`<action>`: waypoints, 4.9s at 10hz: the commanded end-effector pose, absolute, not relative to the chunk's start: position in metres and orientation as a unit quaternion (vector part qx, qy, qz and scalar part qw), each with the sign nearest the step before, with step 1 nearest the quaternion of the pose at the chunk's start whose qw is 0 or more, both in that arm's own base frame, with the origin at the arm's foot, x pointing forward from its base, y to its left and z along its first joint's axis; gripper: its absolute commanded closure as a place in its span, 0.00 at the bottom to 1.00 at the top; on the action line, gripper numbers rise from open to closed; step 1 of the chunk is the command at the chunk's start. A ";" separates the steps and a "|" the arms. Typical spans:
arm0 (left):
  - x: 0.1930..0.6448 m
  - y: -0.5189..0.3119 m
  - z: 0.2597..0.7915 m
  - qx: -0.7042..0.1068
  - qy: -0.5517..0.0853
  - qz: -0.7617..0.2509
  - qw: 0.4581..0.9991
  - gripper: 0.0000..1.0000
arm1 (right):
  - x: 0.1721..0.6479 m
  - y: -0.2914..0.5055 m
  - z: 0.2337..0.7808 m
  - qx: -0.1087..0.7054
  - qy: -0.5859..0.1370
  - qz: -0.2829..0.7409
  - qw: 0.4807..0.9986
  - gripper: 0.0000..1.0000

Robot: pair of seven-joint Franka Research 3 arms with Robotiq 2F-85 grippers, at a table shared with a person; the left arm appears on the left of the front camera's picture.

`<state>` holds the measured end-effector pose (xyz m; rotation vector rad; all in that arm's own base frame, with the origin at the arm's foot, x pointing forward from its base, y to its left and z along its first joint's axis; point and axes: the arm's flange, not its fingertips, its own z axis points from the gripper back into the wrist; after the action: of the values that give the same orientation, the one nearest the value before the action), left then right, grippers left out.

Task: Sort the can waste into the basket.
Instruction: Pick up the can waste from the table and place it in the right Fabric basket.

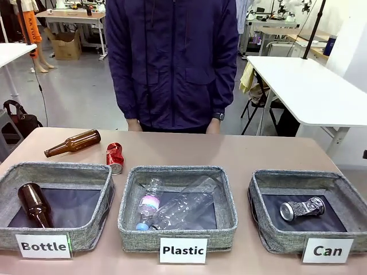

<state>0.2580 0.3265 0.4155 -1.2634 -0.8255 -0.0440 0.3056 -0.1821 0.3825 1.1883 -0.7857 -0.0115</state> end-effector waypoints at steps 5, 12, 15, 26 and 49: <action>0.364 0.187 0.489 -0.482 -0.263 -0.114 0.828 0.00 | 0.306 -0.182 0.389 0.550 -0.361 -0.012 0.753 0.00; 0.474 -0.058 0.475 -0.306 -0.097 -0.199 0.926 0.00 | 0.306 -0.182 0.389 0.550 -0.361 -0.012 0.753 0.00; 0.488 -0.083 0.468 -0.310 -0.089 -0.211 0.923 0.00 | 0.306 -0.182 0.389 0.550 -0.361 -0.012 0.753 0.00; 0.346 0.255 0.458 -0.468 -0.255 -0.032 0.846 0.00 | 0.306 -0.182 0.389 0.550 -0.361 -0.012 0.753 0.00; 0.314 0.317 0.416 -0.518 -0.294 0.028 0.803 0.00 | 0.306 -0.182 0.389 0.550 -0.361 -0.012 0.753 0.00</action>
<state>0.3081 0.3363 0.3993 -1.1357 -0.6273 0.0609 0.3053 -0.1824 0.3828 1.1869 -0.7856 -0.0120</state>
